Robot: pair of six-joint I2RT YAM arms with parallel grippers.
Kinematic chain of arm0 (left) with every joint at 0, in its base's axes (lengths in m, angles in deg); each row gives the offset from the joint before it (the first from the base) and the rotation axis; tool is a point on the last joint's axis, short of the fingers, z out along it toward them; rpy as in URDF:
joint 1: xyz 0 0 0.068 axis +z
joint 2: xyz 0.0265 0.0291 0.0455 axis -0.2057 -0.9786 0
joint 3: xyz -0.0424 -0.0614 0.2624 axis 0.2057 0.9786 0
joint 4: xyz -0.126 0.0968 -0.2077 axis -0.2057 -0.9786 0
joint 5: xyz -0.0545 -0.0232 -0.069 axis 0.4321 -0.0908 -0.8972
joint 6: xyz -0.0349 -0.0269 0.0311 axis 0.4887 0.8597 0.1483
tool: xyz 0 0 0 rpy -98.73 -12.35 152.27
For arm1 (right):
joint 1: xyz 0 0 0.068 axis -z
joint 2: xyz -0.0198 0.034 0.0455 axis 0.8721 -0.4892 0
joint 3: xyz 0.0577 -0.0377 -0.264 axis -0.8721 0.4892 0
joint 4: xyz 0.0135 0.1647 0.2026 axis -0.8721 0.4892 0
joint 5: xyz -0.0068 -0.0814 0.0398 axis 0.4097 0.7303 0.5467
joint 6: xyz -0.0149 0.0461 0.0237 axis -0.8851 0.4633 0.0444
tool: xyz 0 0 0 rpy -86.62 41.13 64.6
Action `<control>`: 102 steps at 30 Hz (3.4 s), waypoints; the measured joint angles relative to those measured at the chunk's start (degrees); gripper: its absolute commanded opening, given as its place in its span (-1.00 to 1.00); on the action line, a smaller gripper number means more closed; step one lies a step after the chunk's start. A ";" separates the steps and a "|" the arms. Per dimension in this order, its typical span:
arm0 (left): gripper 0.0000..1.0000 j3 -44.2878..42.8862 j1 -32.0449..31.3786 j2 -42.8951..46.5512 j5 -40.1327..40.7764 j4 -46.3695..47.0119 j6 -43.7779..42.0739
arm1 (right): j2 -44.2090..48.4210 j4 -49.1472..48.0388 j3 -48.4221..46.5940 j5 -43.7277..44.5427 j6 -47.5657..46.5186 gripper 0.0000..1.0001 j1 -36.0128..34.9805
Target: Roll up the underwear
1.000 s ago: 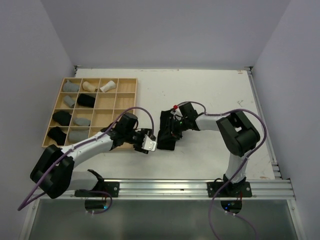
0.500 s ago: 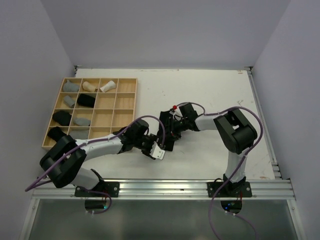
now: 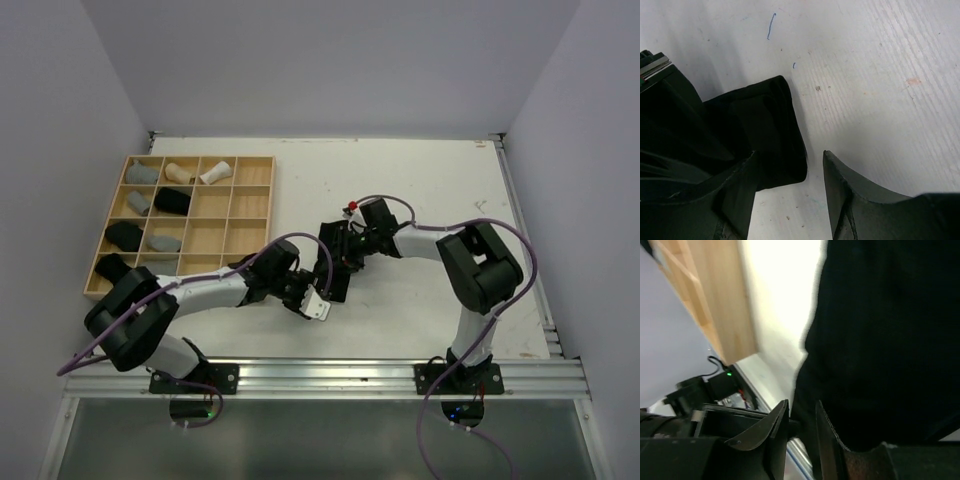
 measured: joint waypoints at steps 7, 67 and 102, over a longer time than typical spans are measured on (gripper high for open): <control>0.13 -2.71 -0.11 -5.01 1.53 -1.95 -0.57 | -5.57 0.31 0.98 -2.97 -2.43 -0.38 0.35; -0.85 -66.42 12.02 -58.40 -21.84 -80.70 26.18 | 20.46 18.88 2.99 30.32 -50.45 0.54 -22.84; -0.24 -56.08 20.55 -44.22 -19.32 -55.28 35.32 | 7.85 -7.91 8.31 18.91 -47.19 -0.74 -19.56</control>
